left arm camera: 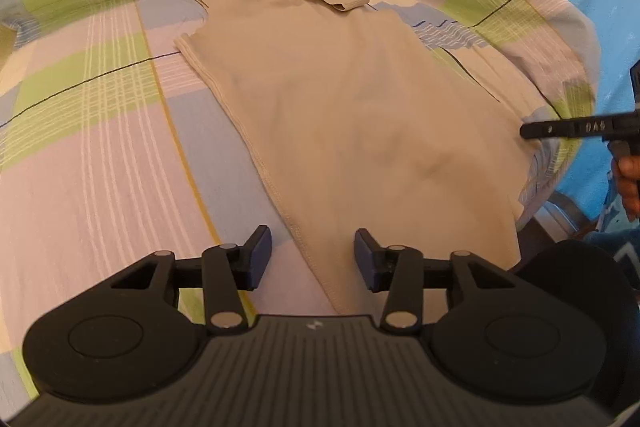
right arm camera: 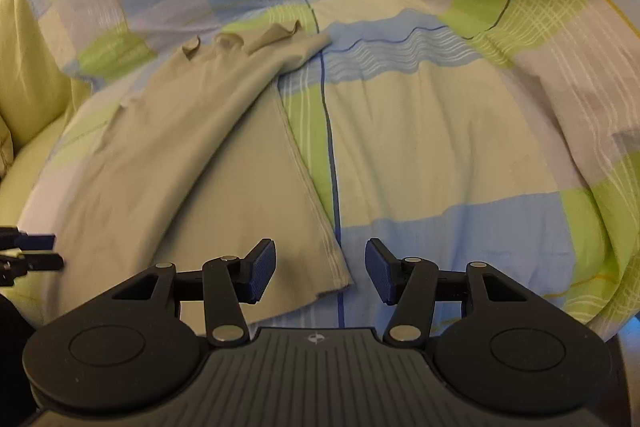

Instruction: Fold clothes

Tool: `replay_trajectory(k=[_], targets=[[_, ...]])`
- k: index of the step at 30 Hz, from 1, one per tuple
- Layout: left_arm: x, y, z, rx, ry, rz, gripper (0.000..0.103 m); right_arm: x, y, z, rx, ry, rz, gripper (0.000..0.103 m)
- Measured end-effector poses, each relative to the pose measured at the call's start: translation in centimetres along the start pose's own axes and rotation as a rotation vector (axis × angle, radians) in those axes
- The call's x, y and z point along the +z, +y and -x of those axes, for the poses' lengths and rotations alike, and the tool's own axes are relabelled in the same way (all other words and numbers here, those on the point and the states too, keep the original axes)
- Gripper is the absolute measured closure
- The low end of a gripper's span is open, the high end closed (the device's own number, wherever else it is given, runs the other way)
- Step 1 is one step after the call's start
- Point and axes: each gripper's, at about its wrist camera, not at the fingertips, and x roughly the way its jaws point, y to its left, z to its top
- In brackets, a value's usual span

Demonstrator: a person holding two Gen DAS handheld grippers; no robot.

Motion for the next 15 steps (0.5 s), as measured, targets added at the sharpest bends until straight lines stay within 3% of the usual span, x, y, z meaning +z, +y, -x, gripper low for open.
replay_trajectory(k=[1,2,5,9,12,15], targets=[[0.1,0.0,-0.1,-0.001,-0.001,0.001,0.103,0.2,0.2,-0.2,-0.002,-0.003,-0.002,0.068],[0.2,0.0,-0.3,-0.003,-0.002,0.005,0.103,0.4,0.3,-0.4,-0.003,-0.005,-0.004,0.1],[0.7,1.0,0.6,0.006,-0.031,0.039,0.103,1.2,0.4,0.2,-0.012,-0.021,-0.016,0.102],[1.3,2.4,4.8,0.077,-0.106,0.047,0.103,1.3,0.9,4.1,-0.114,-0.082,-0.014,0.103],[1.2,3.2,6.8,0.08,-0.09,0.054,0.103,-0.3,1.7,5.9,-0.151,-0.046,-0.028,0.103],[0.4,2.7,5.6,0.039,0.028,0.029,0.103,-2.0,1.9,5.5,-0.169,0.041,-0.032,0.103]])
